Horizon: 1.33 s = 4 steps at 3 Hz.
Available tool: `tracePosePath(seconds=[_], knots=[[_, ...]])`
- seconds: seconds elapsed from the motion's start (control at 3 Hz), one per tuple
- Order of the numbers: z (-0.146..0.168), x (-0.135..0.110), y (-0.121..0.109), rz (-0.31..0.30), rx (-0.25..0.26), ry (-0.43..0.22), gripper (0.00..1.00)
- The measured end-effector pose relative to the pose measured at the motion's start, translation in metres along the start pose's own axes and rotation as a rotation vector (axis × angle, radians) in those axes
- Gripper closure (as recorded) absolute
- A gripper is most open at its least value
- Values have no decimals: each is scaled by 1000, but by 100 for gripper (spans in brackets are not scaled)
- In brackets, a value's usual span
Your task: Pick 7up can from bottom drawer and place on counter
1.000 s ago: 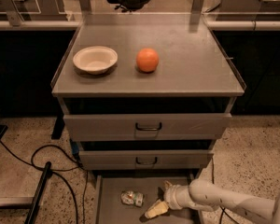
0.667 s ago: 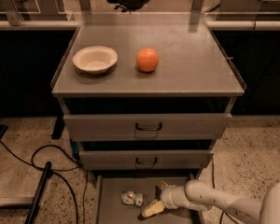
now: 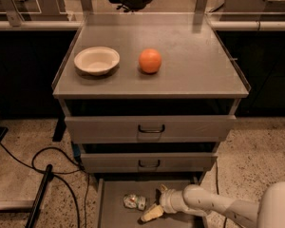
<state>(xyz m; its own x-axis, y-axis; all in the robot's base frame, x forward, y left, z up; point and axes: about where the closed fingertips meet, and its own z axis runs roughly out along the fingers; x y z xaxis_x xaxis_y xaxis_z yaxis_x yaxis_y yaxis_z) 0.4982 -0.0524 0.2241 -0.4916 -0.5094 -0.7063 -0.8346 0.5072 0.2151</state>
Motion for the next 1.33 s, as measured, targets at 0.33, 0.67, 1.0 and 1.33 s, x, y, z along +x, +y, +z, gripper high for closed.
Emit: tracePosePath(seconds=[0.33, 0.67, 1.0, 1.33], knots=[[24, -2, -5, -30, 13, -3, 0], [55, 5, -14, -16, 16, 14, 0], [55, 5, -14, -15, 16, 14, 0], [73, 7, -11, -11, 27, -14, 0]])
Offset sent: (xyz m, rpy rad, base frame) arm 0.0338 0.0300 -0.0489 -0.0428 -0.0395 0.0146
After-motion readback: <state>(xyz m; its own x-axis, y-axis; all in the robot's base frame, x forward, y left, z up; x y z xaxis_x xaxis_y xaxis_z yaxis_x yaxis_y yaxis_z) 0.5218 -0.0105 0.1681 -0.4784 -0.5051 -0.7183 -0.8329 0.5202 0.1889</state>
